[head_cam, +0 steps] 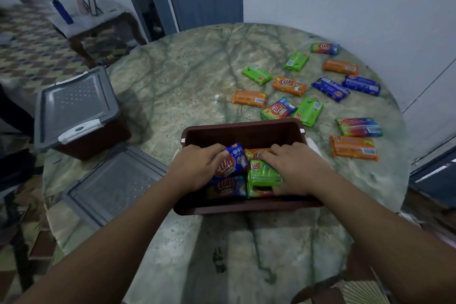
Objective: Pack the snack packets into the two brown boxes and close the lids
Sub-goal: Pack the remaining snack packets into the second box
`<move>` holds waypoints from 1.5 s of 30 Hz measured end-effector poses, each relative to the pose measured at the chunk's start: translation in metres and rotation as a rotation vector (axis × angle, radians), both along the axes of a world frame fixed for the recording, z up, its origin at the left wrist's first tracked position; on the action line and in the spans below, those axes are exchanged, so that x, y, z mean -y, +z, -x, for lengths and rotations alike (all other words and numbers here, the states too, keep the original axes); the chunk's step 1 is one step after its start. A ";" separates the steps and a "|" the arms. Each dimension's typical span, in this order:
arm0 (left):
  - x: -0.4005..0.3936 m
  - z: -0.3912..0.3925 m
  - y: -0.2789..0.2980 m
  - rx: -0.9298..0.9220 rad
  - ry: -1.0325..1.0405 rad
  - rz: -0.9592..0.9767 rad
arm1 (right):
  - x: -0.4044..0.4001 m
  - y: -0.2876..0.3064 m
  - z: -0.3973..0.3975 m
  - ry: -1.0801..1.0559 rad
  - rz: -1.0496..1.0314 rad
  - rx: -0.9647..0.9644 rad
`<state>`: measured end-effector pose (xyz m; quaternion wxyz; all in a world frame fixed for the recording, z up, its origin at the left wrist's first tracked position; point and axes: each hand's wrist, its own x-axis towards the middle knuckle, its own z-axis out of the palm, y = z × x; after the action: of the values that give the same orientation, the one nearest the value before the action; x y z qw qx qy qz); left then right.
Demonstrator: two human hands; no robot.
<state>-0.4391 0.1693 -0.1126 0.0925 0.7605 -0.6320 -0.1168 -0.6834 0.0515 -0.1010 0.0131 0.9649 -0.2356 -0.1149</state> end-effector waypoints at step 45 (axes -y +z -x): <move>0.002 0.010 0.001 0.304 -0.390 -0.191 | 0.001 0.000 -0.008 -0.005 -0.043 -0.107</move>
<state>-0.4489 0.1676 -0.1113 -0.1001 0.6384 -0.7593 -0.0763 -0.6758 0.0504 -0.1010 0.0048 0.9569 -0.2345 -0.1714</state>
